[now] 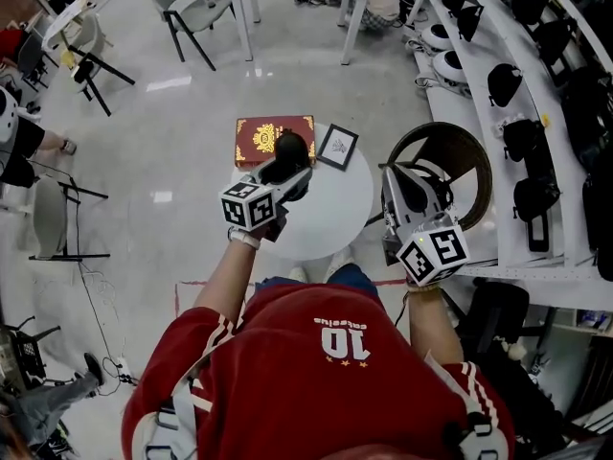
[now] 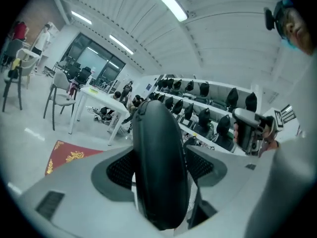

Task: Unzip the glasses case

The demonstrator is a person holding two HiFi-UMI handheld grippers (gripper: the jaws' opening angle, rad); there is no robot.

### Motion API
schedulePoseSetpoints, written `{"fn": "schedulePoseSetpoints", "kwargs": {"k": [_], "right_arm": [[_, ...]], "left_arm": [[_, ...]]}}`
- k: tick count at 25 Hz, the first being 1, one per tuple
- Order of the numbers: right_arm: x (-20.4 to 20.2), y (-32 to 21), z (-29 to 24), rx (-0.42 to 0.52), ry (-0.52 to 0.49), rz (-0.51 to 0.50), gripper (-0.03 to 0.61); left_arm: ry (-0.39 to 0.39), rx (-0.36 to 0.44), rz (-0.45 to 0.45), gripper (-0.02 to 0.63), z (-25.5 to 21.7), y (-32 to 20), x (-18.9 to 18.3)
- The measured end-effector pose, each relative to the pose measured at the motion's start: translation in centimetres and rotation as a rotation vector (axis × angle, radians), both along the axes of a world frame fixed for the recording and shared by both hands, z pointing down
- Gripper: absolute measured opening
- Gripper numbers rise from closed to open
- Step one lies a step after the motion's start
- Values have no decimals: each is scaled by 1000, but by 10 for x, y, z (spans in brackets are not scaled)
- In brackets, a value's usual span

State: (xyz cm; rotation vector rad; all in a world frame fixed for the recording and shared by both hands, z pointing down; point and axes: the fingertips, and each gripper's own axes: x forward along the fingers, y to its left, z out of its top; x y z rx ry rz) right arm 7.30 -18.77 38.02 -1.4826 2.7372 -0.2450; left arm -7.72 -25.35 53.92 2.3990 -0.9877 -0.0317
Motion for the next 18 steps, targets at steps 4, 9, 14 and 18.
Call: {"fn": "schedulePoseSetpoints", "kwargs": {"k": [4, 9, 14, 18], "right_arm": [[-7, 8, -16, 47, -9, -6, 15], [-14, 11, -24, 75, -25, -10, 15], [-22, 20, -30, 127, -39, -37, 15], [-32, 28, -37, 157, -17, -69, 17]], "left_arm": [[86, 76, 29, 316, -52, 17, -11], [93, 171, 40, 316, -100, 44, -22], [98, 184, 17, 316, -117, 54, -26], [133, 172, 12, 316, -127, 54, -30]]}}
